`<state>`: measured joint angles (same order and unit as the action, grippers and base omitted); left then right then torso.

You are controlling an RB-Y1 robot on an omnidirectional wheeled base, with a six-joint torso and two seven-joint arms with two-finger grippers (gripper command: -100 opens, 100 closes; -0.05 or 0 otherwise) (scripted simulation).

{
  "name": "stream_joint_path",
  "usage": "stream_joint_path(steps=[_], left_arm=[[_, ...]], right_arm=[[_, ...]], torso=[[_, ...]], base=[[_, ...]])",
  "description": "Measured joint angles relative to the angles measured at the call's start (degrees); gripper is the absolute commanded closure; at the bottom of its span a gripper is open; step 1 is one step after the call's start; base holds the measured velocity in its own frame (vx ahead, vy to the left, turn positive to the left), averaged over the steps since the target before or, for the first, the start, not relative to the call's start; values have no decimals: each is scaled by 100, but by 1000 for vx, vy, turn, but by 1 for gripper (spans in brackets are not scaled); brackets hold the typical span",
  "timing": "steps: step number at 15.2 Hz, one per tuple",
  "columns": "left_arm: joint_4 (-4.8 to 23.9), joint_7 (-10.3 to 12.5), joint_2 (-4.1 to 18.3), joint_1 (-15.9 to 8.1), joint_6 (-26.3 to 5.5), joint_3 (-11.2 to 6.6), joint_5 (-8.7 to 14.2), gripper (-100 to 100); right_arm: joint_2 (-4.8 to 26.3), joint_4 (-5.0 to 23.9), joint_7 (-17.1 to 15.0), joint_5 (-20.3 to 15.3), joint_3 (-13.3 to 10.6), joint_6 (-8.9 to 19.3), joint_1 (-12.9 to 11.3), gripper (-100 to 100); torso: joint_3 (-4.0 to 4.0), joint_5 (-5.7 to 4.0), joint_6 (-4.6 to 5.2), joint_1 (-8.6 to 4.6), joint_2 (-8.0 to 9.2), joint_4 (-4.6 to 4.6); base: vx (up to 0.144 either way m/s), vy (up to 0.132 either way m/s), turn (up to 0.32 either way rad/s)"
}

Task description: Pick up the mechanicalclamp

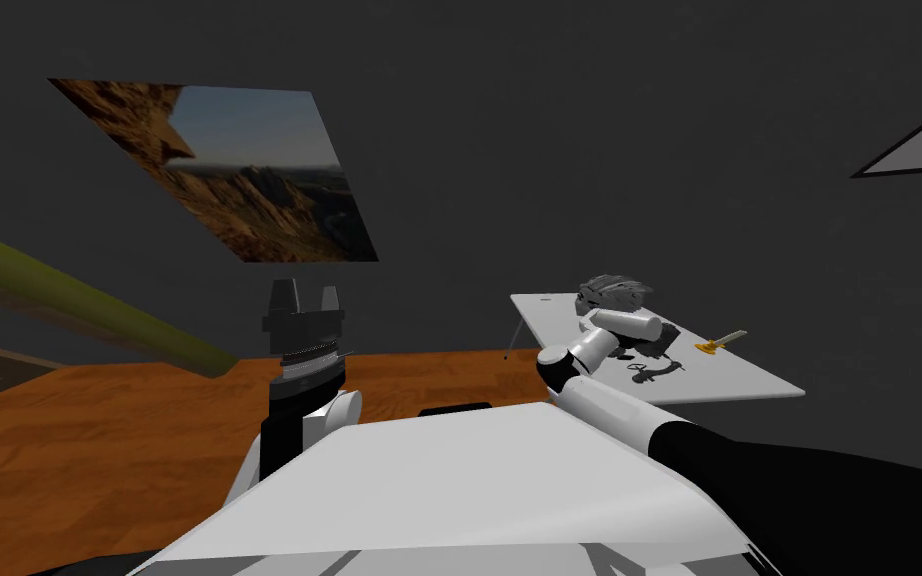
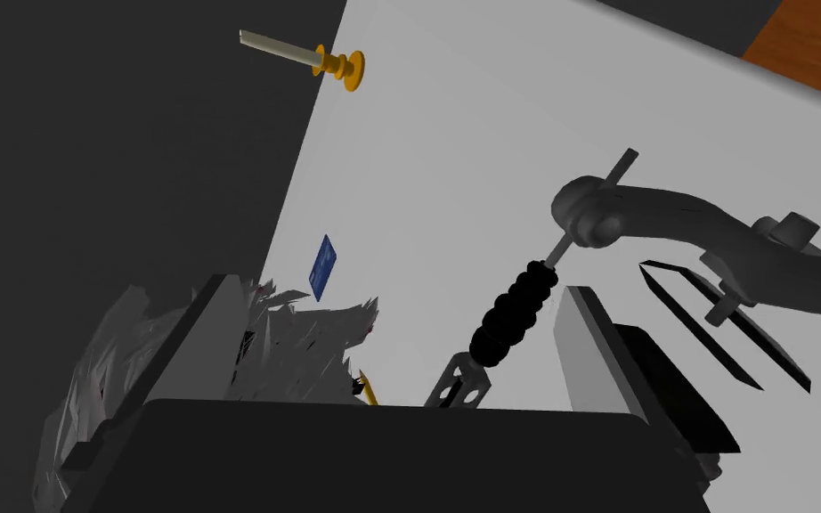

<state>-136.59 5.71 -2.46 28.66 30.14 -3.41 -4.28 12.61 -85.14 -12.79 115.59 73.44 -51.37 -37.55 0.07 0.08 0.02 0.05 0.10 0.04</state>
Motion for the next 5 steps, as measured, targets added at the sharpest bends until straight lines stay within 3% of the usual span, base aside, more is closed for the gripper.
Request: stream_joint_path(steps=[5], left_arm=[[0,0,0,0,0,0,0,0]], right_arm=[[6,-7,-11,6,1,3,-6,100]], torso=[[-5,-3,-1,1,-3,-6]], base=[[0,0,0]])
